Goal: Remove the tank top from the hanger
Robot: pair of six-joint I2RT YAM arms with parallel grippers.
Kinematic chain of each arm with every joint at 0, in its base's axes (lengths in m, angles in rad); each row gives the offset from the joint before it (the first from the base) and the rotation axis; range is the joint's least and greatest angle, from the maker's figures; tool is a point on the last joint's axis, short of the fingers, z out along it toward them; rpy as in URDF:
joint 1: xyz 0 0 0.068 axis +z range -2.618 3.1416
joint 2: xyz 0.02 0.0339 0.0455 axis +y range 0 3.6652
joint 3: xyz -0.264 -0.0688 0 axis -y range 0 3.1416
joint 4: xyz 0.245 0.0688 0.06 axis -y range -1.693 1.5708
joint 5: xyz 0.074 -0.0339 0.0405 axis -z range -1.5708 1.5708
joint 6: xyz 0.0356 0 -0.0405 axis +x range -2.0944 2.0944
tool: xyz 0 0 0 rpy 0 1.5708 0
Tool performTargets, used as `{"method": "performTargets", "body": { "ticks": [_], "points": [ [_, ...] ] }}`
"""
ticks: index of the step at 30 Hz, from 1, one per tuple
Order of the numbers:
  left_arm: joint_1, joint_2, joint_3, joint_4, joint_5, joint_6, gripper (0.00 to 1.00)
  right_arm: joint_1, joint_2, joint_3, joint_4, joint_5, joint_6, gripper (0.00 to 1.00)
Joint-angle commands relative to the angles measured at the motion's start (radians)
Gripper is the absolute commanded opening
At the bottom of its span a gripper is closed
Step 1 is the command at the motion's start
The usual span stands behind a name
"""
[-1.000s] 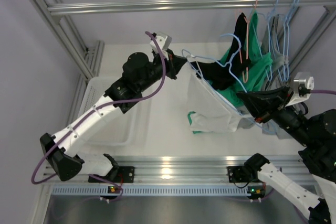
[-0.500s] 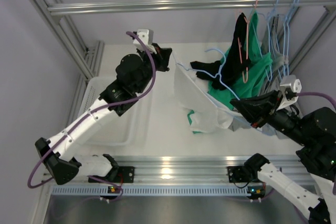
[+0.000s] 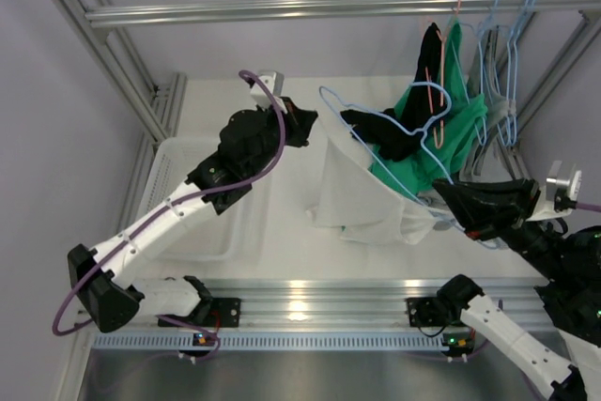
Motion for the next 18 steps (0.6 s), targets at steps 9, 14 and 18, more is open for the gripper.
{"method": "performTargets", "body": {
  "ticks": [9,14,18],
  "points": [
    [-0.011,-0.159,-0.128,0.093,0.586,-0.136,0.0,-0.001,0.293,-0.303,1.098,0.024,0.311,0.0],
    [-0.02,-0.182,-0.237,0.091,0.733,-0.097,0.0,0.071,0.511,-0.248,1.294,0.07,0.279,0.0],
    [-0.029,-0.176,-0.334,0.097,0.764,-0.082,0.0,0.138,0.568,-0.189,1.337,0.157,0.184,0.0]
  ]
}}
